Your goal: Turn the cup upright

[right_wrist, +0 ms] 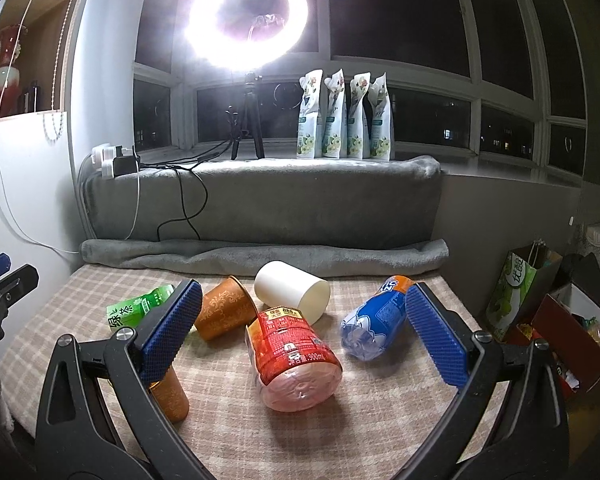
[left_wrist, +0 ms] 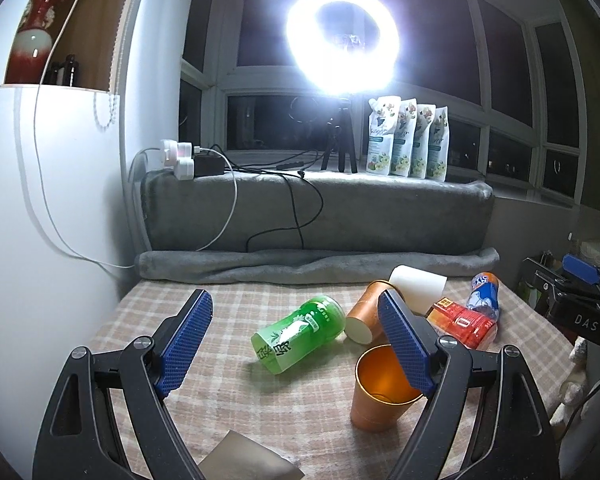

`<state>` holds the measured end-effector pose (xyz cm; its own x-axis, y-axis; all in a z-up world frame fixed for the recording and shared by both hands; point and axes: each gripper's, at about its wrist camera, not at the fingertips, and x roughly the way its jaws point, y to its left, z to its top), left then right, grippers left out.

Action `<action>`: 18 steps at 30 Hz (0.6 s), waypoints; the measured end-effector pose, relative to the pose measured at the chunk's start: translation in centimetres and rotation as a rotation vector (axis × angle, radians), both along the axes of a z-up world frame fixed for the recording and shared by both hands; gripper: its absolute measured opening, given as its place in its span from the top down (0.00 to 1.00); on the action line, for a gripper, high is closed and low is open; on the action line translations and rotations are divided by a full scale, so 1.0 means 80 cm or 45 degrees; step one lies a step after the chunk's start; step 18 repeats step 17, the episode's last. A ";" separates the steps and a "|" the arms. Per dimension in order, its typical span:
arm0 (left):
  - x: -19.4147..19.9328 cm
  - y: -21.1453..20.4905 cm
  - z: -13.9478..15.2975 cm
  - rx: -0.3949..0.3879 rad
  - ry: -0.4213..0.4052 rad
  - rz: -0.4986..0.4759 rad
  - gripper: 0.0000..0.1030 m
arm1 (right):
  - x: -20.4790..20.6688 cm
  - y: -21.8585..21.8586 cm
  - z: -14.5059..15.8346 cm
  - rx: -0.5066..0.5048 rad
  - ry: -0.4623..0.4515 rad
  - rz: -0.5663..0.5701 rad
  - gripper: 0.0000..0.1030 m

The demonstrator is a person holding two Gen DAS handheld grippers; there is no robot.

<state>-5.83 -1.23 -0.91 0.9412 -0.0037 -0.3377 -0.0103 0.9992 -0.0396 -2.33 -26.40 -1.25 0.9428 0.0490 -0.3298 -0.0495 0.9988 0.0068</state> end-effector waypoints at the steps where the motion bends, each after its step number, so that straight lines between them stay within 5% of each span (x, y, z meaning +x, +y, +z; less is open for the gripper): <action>1: 0.000 0.000 0.000 0.000 0.001 0.001 0.17 | 0.000 0.000 0.000 0.001 0.000 0.000 0.00; 18: 0.001 -0.002 -0.002 0.007 0.003 -0.003 0.17 | 0.001 0.001 -0.001 0.002 0.005 0.000 0.00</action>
